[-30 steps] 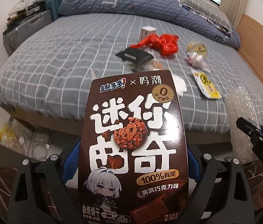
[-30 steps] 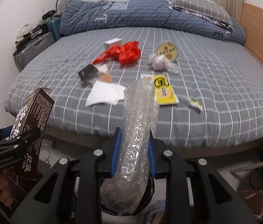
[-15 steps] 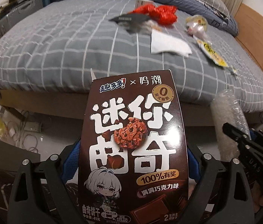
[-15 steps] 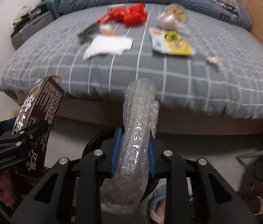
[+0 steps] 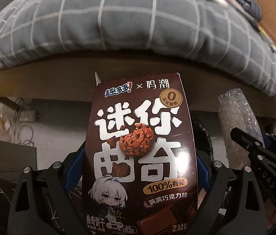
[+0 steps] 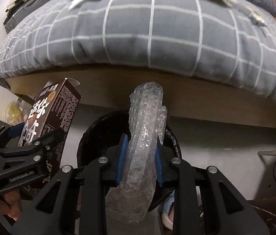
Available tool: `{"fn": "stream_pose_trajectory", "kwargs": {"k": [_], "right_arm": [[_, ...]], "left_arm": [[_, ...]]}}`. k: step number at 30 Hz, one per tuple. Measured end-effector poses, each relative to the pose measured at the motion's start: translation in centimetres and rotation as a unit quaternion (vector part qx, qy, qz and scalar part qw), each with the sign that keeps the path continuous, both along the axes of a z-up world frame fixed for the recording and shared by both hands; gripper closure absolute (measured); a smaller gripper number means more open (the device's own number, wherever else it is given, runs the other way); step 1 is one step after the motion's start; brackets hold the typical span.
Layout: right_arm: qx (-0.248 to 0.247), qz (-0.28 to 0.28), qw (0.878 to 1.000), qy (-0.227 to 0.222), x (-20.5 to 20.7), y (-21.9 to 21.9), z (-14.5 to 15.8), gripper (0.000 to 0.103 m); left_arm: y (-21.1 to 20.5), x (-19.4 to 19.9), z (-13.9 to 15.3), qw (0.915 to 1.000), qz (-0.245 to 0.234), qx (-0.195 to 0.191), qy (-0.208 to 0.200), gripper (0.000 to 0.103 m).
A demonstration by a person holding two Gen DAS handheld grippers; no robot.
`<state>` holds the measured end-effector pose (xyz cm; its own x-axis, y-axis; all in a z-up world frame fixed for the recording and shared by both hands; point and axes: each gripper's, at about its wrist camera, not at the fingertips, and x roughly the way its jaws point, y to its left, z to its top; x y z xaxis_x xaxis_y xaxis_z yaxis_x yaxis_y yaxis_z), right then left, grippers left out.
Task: Collect trash
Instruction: 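Carry the cookie box and bubble wrap off the bed toward the black bin, then open the right tool over the bin while the left tool drops the cookie box in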
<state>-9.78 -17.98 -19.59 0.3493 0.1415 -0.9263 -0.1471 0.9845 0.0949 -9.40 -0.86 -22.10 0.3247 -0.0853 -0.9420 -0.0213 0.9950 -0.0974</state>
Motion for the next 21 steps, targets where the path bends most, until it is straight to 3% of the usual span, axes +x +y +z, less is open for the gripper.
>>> {"fn": "stream_pose_trajectory", "kwargs": {"k": [5, 15, 17, 21], "right_arm": [[0.001, -0.002, 1.0, 0.028, 0.4, 0.0, -2.2, 0.078], [-0.012, 0.015, 0.999, 0.05, 0.5, 1.7, -4.1, 0.074], [-0.014, 0.019, 0.999, 0.047, 0.4, 1.8, -3.9, 0.057], [-0.014, 0.015, 0.999, 0.043, 0.2, 1.7, -3.6, 0.038]], "left_arm": [[-0.2, 0.3, -2.3, 0.9996, 0.006, 0.022, 0.018, 0.014], [-0.1, 0.8, -3.1, 0.9987, 0.021, 0.031, 0.035, 0.014], [0.4, 0.7, -3.1, 0.9986, 0.024, 0.032, 0.034, 0.014], [0.4, 0.6, -2.5, 0.9987, 0.028, 0.033, 0.028, 0.014]]}}
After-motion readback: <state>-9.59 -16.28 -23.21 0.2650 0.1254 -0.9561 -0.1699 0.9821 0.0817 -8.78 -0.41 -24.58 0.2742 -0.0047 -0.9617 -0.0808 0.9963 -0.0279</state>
